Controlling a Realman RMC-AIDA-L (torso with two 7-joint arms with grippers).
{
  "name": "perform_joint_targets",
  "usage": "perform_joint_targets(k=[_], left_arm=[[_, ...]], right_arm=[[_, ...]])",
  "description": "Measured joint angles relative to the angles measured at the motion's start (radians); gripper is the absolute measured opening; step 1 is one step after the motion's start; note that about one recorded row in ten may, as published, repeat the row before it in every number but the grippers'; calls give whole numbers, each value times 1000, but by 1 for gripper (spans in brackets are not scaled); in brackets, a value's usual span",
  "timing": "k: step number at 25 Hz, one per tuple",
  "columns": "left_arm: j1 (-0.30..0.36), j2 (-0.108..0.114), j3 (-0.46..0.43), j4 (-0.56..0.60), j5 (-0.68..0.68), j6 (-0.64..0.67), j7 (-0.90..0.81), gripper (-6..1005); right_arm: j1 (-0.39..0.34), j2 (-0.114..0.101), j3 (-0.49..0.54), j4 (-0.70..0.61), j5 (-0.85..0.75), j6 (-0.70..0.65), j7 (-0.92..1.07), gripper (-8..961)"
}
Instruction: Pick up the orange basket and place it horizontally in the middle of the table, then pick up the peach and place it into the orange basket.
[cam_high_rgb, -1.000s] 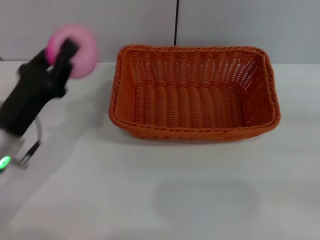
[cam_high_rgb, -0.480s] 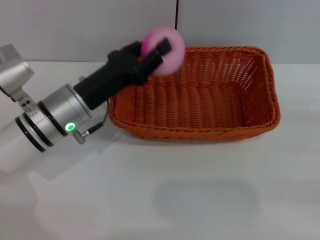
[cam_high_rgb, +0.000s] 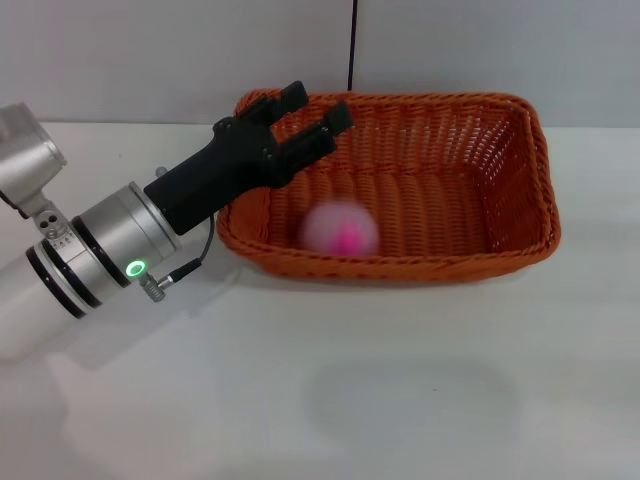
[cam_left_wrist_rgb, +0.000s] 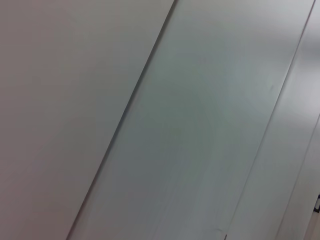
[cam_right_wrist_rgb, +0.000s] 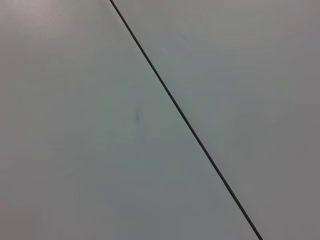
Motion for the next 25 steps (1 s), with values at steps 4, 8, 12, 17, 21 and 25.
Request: perform_joint_targets(k=[4, 8, 12, 17, 21, 25], left_arm=[[5, 0, -1, 0, 0, -8, 0, 696], [14, 0, -13, 9, -9, -50, 3, 815], [60, 1, -99, 10, -12, -125, 62, 815], [177, -6, -274, -31, -12, -229, 223, 815], [283, -12, -433, -99, -12, -250, 329, 815], [337, -15, -554, -112, -12, -252, 375, 815]], right_arm=[[0, 0, 0, 0, -1, 1, 0, 538], [0, 2, -1, 0, -1, 1, 1, 538], [0, 2, 0, 0, 0, 2, 1, 537], [0, 2, 6, 0, 4, 2, 0, 537], [0, 2, 10, 1, 5, 3, -6, 537], [-2, 2, 23, 2, 6, 4, -8, 537]])
